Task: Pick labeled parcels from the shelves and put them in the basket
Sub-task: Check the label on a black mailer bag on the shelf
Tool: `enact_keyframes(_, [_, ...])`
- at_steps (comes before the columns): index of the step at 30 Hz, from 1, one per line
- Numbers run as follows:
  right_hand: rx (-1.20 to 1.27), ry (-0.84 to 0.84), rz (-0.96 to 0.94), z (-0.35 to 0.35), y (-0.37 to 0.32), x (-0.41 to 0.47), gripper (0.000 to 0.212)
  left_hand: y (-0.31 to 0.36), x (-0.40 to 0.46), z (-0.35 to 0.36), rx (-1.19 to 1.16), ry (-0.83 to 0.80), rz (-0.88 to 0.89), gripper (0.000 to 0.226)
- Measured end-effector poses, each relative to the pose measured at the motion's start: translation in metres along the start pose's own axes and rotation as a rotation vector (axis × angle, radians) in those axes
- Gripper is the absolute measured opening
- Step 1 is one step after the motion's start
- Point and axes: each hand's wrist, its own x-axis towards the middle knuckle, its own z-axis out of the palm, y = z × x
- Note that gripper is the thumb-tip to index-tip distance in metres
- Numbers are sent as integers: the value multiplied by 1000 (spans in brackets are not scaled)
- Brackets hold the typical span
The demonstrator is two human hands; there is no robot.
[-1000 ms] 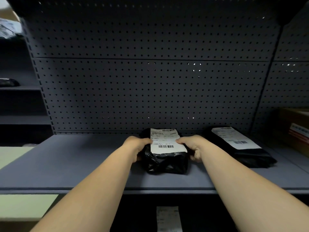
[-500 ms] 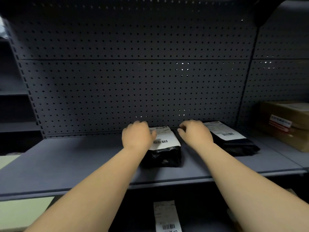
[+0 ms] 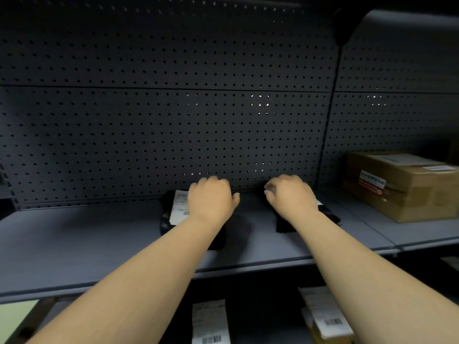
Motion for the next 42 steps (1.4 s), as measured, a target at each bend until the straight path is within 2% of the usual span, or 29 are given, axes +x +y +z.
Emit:
enact_keyframes(10, [63,-53,59,-16,100,13,36,81,30,12,-75,-119,-129,37])
enact_keyframes(17, [277,-181,168,-13,140,21,38,116,39,22,-398,-273,-427,34])
enact_keyframes(21, [525,-258,280,-2,150,23,39,126,40,32,-637,-303,-604,43])
enact_keyframes(26, [1097,-405,614,9,150,25,40,137,38,47,-1071,-264,-849,44])
enact_keyframes(30, [1326,-565,754,18,144,29,11,138,41,55,-1284,-280,-1012,50])
enact_keyframes(31, [1350,-600,768,19,144,30,12,138,42,58,-1321,-297,-1040,53])
enact_keyframes(36, [1414,-690,804,22,145,31,22,136,49,66,-1388,-402,-1076,52])
enact_keyframes(42, [1400,-722,821,26,146,37,22,134,51,76,-1389,-461,-1056,48])
